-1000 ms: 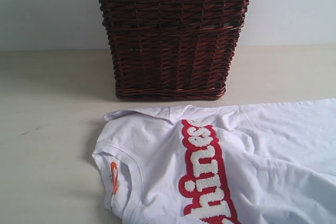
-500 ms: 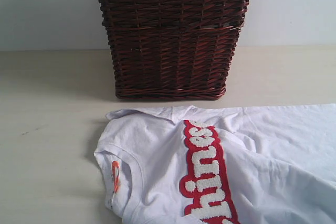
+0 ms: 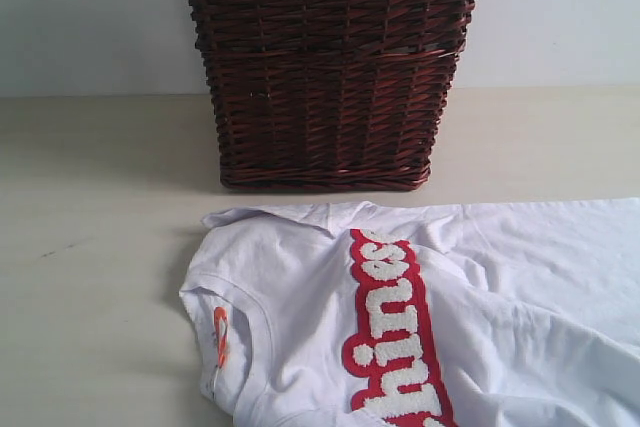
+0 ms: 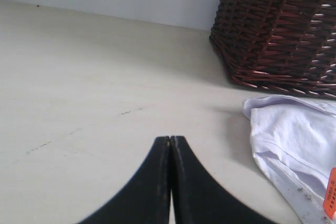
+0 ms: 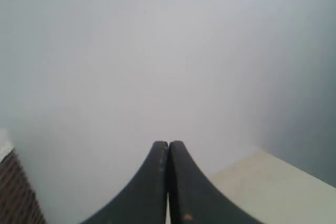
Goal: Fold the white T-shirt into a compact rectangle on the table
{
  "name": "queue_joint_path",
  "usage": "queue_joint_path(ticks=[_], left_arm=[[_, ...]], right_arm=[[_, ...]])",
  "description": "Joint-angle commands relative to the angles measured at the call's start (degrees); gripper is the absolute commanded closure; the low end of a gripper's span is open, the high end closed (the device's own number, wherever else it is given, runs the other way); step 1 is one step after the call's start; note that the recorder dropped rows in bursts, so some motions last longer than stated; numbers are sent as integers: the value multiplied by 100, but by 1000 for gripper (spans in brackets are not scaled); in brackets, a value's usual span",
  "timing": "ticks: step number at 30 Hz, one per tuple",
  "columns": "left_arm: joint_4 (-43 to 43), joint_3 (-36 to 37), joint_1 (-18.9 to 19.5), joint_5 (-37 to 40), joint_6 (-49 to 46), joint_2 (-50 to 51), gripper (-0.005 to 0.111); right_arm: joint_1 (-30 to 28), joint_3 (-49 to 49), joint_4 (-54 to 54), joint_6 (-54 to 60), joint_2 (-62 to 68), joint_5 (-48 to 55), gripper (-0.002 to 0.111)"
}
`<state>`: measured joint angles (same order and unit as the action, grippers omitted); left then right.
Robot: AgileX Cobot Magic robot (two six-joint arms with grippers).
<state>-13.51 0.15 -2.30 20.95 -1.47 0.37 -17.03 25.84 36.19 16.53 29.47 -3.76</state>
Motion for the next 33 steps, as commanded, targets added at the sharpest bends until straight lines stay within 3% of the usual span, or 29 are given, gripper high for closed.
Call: queue_joint_path(ticks=[1,9,11,16,25,33], left_arm=[[-42,-15,-30,-15,-6,-37,107],[-42,-15,-30,-15,-6,-37,107],[-42,-15,-30,-15,-6,-37,107],[-42,-15,-18,-15,-5,-37,107],[-42,-15,-18,-15,-5,-37,107],[-42,-15,-18,-15,-5,-37,107]], right_arm=[[346,-806,-861,1095,-1302,376,108],[366,-2555,-938,1190,-2947,376,108],[366,-2584,-938,1190,-2947,264,108],[673,-2584,-886,1178,-2947,1386,108],[1551,-2584,-769,730,-2947,1439,108],[1834,-2584,-980,976,-2947,1437,108]])
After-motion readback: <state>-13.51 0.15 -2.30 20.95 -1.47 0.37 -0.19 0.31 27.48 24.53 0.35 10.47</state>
